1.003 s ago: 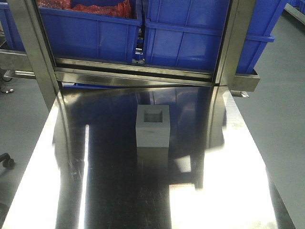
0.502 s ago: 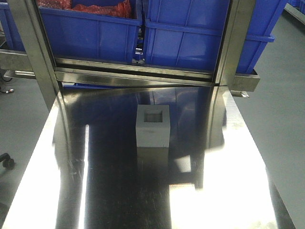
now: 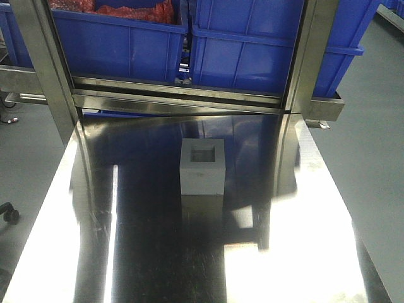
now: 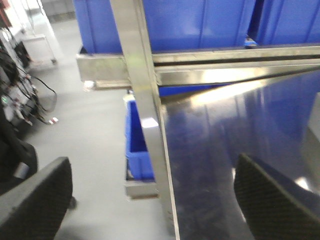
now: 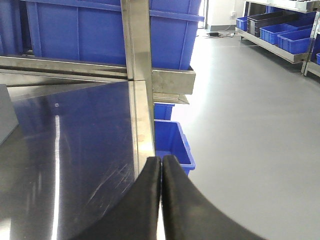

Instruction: Sort gray base to blue bin

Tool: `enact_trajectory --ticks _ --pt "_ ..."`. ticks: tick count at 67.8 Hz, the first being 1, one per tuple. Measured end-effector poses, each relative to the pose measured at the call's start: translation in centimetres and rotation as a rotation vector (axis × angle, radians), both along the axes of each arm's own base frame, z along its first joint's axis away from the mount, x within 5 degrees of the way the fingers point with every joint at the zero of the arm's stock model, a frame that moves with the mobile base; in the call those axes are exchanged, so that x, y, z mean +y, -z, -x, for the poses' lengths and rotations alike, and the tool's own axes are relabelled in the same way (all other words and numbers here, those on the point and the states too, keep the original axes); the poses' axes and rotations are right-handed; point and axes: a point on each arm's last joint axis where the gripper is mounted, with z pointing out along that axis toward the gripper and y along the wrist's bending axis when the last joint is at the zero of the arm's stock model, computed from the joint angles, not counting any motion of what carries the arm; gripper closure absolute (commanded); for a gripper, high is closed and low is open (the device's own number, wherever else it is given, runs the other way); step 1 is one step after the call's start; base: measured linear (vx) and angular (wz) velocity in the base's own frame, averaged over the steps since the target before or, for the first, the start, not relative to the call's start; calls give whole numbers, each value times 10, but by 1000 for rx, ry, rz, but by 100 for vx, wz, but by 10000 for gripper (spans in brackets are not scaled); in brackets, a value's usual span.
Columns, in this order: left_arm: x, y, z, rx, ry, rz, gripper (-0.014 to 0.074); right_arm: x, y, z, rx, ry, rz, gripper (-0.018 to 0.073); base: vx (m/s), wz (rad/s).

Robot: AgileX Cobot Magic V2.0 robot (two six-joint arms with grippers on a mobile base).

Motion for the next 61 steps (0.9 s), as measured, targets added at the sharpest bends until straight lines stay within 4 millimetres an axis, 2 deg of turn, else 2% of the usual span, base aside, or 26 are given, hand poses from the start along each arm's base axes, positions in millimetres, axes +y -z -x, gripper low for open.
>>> enact_trajectory --ticks 5,15,31,42,50,61 --pt "-2 -2 -9 37 23 14 -27 0 0 0 0 0 0 564 0 0" --pt "-5 -12 -42 113 116 -40 -8 0 0 0 0 0 0 564 0 0" --pt "-29 -27 -115 189 279 -18 11 0 0 0 0 0 0 564 0 0" --pt "-64 -16 -170 264 387 -11 11 0 0 0 0 0 0 564 0 0" --pt "-102 2 -205 331 456 -18 11 0 0 0 0 0 0 564 0 0" --pt "-157 25 -240 401 490 -25 11 0 0 0 0 0 0 564 0 0"
